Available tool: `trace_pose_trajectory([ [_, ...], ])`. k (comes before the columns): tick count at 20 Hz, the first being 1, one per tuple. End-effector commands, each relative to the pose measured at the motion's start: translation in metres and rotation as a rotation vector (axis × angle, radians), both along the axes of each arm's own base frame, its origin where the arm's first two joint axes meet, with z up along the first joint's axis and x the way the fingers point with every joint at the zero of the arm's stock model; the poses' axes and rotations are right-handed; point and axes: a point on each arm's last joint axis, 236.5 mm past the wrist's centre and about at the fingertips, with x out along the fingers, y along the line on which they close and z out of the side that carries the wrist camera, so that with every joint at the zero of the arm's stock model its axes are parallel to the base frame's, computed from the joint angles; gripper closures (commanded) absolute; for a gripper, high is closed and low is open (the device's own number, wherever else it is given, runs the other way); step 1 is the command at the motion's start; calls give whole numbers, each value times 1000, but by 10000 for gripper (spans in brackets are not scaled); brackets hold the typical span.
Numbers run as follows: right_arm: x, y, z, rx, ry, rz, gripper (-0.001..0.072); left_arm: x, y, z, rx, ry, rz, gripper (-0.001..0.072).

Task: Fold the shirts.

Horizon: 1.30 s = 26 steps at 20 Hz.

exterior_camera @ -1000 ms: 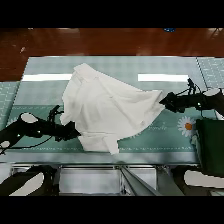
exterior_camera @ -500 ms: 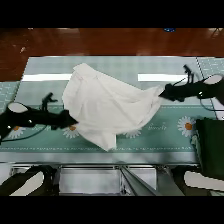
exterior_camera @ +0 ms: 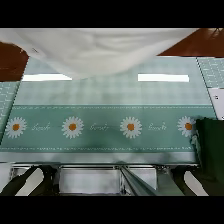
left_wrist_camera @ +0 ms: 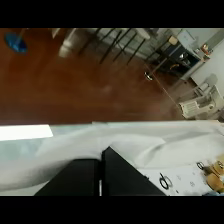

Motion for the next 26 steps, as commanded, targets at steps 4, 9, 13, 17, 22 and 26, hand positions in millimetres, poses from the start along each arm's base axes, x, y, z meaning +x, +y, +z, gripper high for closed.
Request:
trace_pose_trajectory([
  [4,-144,6,106,-81,-334,-132,692,-99,-19,123,271,-369,138,691],
  [9,-196,-7,87,-141,-287,-236,692,-156,-27,127,471,-435,303,691],
  [13,-203,-25,43,-173,-109,-303,691,-175,10,107,566,-350,431,691],
  [17,-160,-15,-28,-112,104,-209,691,-134,6,40,586,-133,311,691],
  [22,-72,16,-142,105,297,-21,692,-14,16,-109,581,215,261,691],
  [26,14,12,-224,211,437,32,692,81,26,-205,563,387,265,691],
])
